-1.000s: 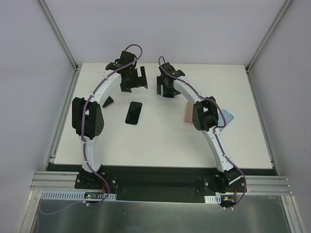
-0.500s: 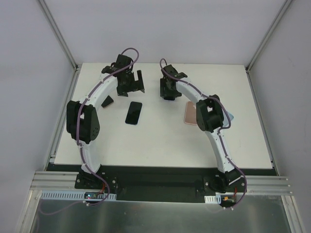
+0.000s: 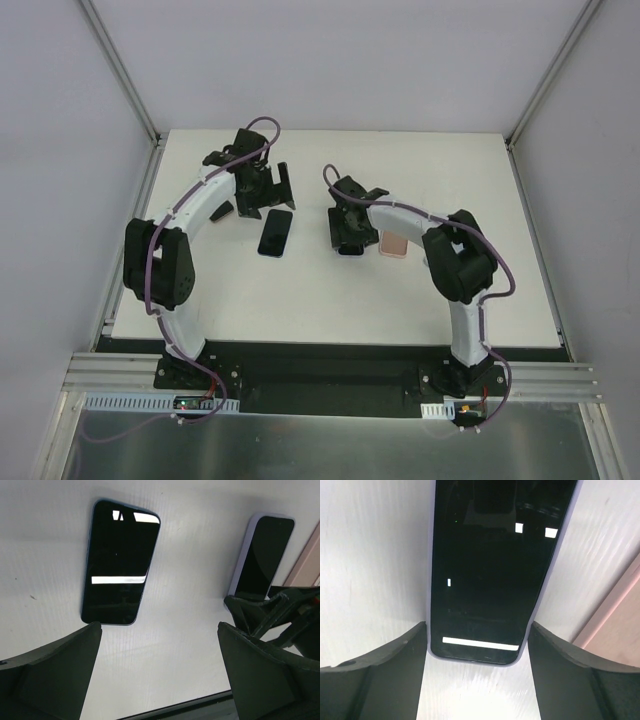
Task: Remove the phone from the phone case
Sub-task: Pick up the phone at the center of the board.
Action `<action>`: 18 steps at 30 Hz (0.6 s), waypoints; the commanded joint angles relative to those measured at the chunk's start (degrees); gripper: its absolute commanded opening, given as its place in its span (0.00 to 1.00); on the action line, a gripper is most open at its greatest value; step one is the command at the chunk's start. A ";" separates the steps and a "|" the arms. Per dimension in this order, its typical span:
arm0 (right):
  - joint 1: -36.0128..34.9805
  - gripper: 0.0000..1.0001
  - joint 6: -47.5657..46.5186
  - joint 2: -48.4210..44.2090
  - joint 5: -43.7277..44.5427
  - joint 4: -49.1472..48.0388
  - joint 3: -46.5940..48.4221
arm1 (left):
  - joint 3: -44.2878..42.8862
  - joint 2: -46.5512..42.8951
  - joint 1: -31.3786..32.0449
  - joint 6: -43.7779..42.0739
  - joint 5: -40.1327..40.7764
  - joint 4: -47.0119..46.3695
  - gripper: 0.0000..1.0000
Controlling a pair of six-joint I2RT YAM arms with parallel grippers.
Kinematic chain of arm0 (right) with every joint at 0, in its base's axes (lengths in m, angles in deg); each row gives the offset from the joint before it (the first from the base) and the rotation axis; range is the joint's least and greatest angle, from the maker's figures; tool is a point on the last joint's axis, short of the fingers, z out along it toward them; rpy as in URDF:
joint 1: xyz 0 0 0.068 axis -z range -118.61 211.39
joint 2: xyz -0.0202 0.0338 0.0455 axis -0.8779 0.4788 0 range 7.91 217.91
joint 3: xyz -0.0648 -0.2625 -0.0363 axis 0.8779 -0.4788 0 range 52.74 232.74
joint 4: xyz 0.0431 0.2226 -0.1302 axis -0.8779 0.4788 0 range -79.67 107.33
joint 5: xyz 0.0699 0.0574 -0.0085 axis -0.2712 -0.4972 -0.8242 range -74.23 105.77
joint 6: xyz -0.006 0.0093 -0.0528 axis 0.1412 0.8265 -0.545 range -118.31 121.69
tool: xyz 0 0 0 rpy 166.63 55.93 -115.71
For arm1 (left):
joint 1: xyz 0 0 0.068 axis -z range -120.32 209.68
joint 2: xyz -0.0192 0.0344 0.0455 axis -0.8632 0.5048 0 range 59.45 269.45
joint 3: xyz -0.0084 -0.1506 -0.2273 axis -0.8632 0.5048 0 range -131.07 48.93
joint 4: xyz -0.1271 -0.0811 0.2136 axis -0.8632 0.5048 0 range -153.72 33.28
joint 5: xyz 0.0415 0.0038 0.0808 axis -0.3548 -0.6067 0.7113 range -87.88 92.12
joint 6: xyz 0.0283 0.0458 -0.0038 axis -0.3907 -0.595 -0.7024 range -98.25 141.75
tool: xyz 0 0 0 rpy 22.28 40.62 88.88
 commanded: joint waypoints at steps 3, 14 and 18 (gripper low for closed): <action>-5.32 0.28 5.09 -6.70 -1.88 -1.73 -6.30 | 3.93 -5.26 0.50 1.83 0.34 -0.29 0.99; -5.60 0.96 5.10 -17.05 3.13 -0.77 -8.75 | 2.81 -3.95 8.31 5.08 9.48 -0.12 0.99; -2.70 0.96 3.95 -25.49 4.28 -0.42 -15.24 | -1.94 0.44 12.62 4.99 8.08 0.84 0.99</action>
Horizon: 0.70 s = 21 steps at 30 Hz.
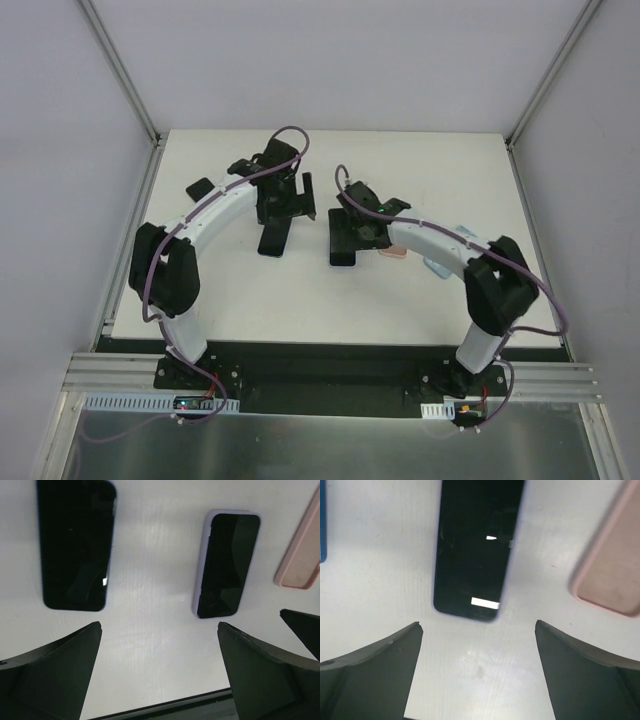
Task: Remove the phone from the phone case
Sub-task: Pick up the phone at the center of the board.
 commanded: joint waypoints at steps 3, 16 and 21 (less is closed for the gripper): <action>7.00 0.96 -1.12 -18.89 3.40 1.42 -13.08 | -10.09 7.93 7.78 0.25 3.34 1.94 0.99; 15.80 0.96 -3.93 -37.28 5.60 7.92 -21.98 | -31.64 30.09 16.15 2.27 17.68 15.22 0.99; 15.89 0.96 -4.90 -36.40 4.90 8.01 -20.57 | -32.60 32.55 16.23 3.06 16.54 15.31 0.99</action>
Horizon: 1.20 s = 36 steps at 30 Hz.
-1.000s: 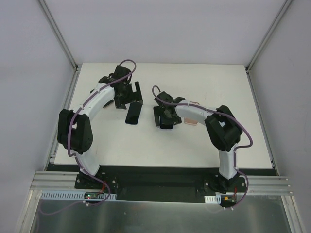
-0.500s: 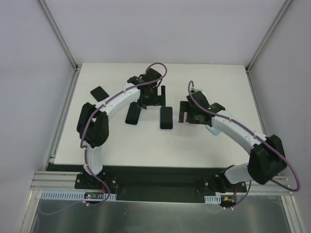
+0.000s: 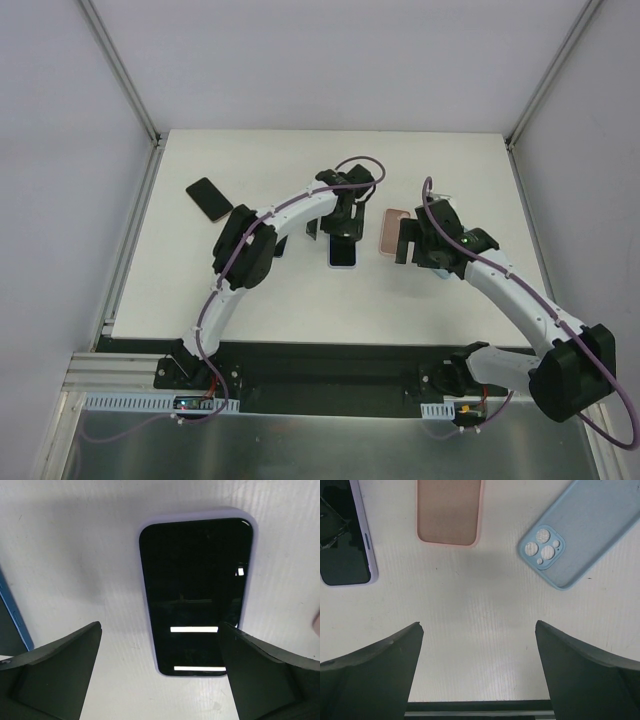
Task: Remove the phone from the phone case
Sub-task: Pick up the phone at the center of the board.
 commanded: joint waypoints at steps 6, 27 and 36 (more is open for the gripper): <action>0.28 0.96 -1.75 0.56 -0.33 0.69 3.01 | -3.67 2.12 0.22 3.42 -1.27 3.09 0.99; 0.20 0.96 -1.49 0.21 -1.30 -0.19 0.55 | 5.29 -4.48 3.03 6.14 -3.91 -6.31 0.99; 0.11 0.96 -1.84 -0.49 -0.86 0.16 -0.15 | 6.52 -3.16 3.56 7.37 -0.40 -6.31 0.99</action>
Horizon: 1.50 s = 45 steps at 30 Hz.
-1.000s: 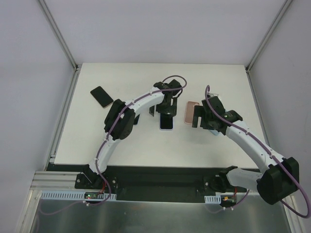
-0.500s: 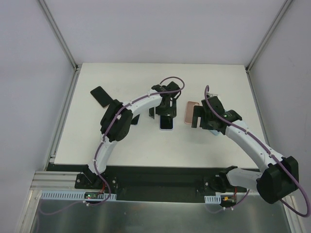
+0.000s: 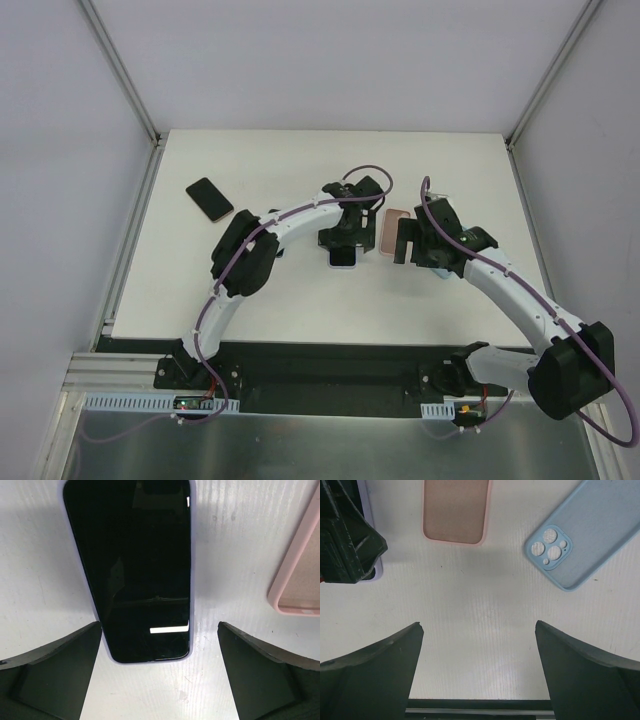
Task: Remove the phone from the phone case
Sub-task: Pick up the phone at the center of the board, then adjust the phone.
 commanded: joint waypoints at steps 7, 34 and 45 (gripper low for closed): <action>0.15 0.96 -0.83 -1.19 0.46 0.05 -0.81 | 1.90 -0.45 -0.07 1.56 4.63 0.26 0.99; 0.33 0.96 16.20 -0.22 -24.83 -21.17 -9.13 | 3.83 -10.28 -4.28 1.64 -7.23 -3.16 0.35; -0.63 0.96 21.05 3.28 -28.63 -31.06 -8.11 | 8.23 -17.41 -7.45 4.37 -18.40 -7.82 0.36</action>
